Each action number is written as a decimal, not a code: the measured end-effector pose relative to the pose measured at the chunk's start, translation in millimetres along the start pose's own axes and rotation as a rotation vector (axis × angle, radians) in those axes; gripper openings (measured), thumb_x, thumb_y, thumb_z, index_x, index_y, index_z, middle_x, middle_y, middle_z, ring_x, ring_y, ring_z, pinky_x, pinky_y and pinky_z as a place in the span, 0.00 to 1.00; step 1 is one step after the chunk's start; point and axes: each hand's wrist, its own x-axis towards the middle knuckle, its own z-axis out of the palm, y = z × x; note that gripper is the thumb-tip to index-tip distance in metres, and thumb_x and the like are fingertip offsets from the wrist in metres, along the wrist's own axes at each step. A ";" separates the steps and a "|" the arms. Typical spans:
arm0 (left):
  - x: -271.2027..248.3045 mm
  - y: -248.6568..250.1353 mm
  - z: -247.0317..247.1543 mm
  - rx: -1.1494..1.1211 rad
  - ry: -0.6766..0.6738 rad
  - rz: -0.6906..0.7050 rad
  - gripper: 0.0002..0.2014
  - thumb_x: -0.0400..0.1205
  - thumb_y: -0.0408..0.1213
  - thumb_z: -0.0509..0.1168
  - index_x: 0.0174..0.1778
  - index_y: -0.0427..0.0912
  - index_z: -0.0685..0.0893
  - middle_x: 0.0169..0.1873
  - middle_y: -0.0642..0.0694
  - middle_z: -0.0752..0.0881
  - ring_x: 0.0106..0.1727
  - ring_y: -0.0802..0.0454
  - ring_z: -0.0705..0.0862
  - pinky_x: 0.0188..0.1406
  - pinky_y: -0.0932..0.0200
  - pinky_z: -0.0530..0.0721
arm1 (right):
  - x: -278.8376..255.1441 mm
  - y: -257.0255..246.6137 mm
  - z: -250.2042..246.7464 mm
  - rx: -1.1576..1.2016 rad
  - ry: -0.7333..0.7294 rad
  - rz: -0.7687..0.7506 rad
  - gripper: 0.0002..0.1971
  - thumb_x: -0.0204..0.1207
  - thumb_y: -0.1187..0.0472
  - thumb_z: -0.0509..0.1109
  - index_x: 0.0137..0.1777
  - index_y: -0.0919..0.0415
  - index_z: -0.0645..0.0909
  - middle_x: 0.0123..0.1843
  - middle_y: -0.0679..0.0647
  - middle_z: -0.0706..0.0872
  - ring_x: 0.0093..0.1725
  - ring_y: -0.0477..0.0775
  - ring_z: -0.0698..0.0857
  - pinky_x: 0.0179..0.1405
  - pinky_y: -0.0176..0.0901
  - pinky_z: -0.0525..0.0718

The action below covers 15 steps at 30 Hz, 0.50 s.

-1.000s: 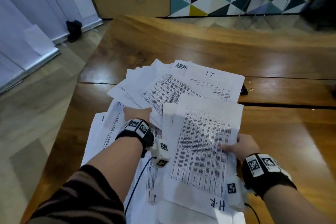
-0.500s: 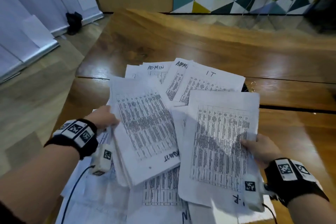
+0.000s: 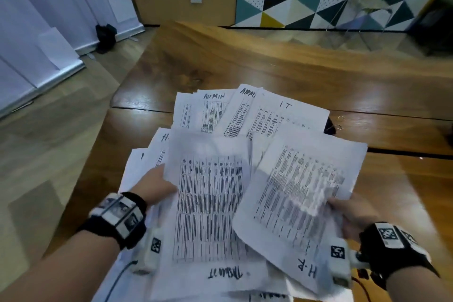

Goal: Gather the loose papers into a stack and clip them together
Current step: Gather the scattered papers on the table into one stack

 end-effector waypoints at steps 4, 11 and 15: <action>-9.3 -8.3 8.5 0.064 0.430 -0.024 0.28 0.73 0.45 0.74 0.67 0.43 0.77 0.65 0.37 0.81 0.65 0.36 0.80 0.65 0.40 0.79 | -6.0 2.4 25.1 -0.255 0.115 -0.040 0.12 0.76 0.71 0.70 0.59 0.74 0.82 0.52 0.70 0.88 0.53 0.70 0.87 0.61 0.69 0.82; -0.2 -48.3 -23.9 -0.031 0.410 -0.377 0.47 0.69 0.53 0.76 0.78 0.34 0.65 0.75 0.30 0.71 0.73 0.28 0.73 0.70 0.34 0.75 | -11.9 -1.6 46.7 -0.468 0.134 -0.112 0.11 0.77 0.69 0.67 0.52 0.80 0.81 0.48 0.72 0.87 0.49 0.69 0.86 0.47 0.52 0.82; 8.5 -70.2 -30.3 -0.081 0.292 -0.304 0.42 0.57 0.44 0.81 0.66 0.33 0.78 0.62 0.36 0.86 0.60 0.34 0.85 0.62 0.38 0.82 | 1.3 8.7 15.8 -0.214 0.153 -0.037 0.12 0.72 0.62 0.73 0.45 0.75 0.82 0.37 0.66 0.88 0.38 0.65 0.86 0.42 0.63 0.83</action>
